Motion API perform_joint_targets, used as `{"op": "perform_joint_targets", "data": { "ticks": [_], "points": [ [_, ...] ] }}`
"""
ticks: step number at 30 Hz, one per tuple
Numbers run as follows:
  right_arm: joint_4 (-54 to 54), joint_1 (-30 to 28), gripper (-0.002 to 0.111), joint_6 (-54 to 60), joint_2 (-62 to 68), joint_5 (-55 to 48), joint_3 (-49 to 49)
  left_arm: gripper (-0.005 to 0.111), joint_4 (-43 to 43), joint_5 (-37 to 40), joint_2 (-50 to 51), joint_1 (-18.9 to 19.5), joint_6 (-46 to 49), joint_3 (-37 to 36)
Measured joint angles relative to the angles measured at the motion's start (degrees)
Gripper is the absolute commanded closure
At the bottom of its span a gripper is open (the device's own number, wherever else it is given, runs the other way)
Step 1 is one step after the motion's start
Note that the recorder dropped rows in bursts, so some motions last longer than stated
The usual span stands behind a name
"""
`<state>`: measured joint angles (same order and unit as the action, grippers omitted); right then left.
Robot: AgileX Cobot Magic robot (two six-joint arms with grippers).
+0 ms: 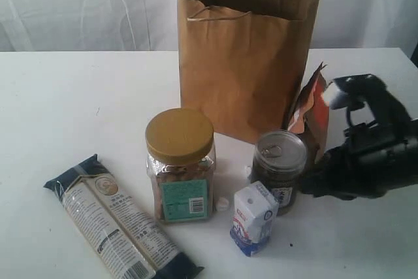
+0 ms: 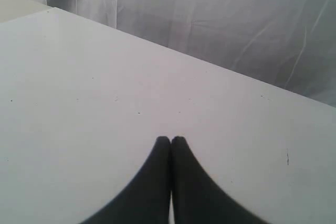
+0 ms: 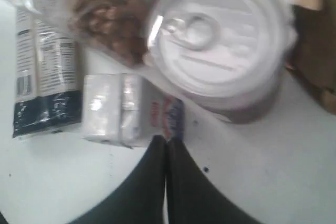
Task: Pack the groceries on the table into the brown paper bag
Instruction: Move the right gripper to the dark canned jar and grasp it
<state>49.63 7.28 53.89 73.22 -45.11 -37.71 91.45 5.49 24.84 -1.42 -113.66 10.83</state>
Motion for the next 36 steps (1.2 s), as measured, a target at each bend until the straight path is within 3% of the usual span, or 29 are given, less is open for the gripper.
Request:
{"op": "perform_joint_targets", "data": {
  "ticks": [3, 5, 8, 9, 12, 14, 24, 28, 36],
  "points": [
    [1.2, 5.6, 0.107, 1.8, 0.0, 4.1, 0.2, 0.107, 0.0, 0.0, 0.0, 0.0, 0.1, 0.0],
    [1.4, 8.1, 0.098, 2.4, 0.0, 7.6, 0.2, 0.107, 0.0, -0.5, 0.0, 0.0, 0.1, 0.0],
    [1.6, 10.1, 0.074, 5.7, 0.0, 10.8, 0.2, 0.107, -0.1, -2.0, 0.0, 0.0, 0.2, 0.0],
    [1.7, 10.5, 0.059, 6.7, 0.0, 11.0, 0.2, 0.107, -0.1, -2.7, 0.0, 0.0, 0.2, 0.0],
    [1.8, 10.7, 0.030, 8.8, 0.0, 11.8, 0.2, 0.107, -0.1, -4.9, 0.0, 0.0, 0.2, 0.0],
    [1.8, 11.0, 0.023, 9.3, -0.1, 12.4, 0.2, 0.107, -0.1, -6.5, 0.0, 0.0, 0.2, 0.0],
    [1.8, 11.0, 0.022, 6.9, -0.1, 15.3, 0.2, 0.107, 1.5, -14.6, 0.0, 0.0, 0.2, 0.0],
    [2.2, 11.0, 0.022, 6.6, 3.0, 26.2, 0.8, 0.107, 2.6, -17.6, 0.0, 0.0, 0.2, 0.0],
    [7.2, 11.0, 0.024, 6.5, 8.2, 24.4, 0.8, 0.107, 2.6, -17.7, 0.0, 0.0, 0.2, 0.0]
  ]
}}
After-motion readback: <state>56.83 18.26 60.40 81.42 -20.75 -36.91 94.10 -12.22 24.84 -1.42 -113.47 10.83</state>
